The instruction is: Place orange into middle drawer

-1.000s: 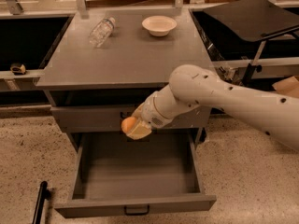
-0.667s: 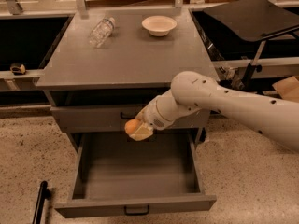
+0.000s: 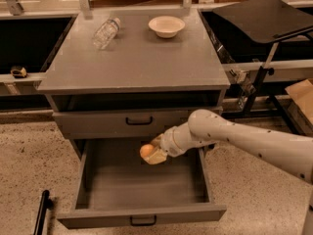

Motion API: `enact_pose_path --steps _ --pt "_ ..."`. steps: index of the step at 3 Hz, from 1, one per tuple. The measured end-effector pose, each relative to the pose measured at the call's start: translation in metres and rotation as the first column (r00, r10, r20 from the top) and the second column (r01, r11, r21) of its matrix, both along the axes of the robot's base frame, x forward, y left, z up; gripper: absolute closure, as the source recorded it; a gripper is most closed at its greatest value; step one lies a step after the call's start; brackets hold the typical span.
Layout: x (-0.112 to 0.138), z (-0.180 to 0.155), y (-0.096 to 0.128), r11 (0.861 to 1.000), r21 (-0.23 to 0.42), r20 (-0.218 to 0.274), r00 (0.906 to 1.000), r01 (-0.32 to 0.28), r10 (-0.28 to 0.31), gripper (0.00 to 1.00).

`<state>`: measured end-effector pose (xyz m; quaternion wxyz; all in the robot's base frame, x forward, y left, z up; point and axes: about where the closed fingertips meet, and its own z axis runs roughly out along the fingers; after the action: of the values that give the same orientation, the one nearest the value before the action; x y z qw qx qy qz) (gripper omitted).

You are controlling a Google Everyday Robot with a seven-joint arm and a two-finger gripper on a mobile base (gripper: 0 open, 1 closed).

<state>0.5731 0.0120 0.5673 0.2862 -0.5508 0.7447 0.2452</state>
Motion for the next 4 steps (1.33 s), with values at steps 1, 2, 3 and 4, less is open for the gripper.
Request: enact_pose_path --steps 1,2,3,4 --pt "0.002 -0.063 -0.013 0.999 0.039 -0.012 0.9998 0.014 -0.014 1.0" --pt "0.001 -0.104 -0.022 0.998 0.067 0.022 0.9998 0.001 -0.003 1.0" --pt "-0.007 -0.135 -0.028 0.997 0.069 0.054 0.9978 -0.043 0.039 0.82" --pt "-0.019 -0.167 -0.034 0.997 0.062 0.052 0.9973 -0.055 0.052 0.59"
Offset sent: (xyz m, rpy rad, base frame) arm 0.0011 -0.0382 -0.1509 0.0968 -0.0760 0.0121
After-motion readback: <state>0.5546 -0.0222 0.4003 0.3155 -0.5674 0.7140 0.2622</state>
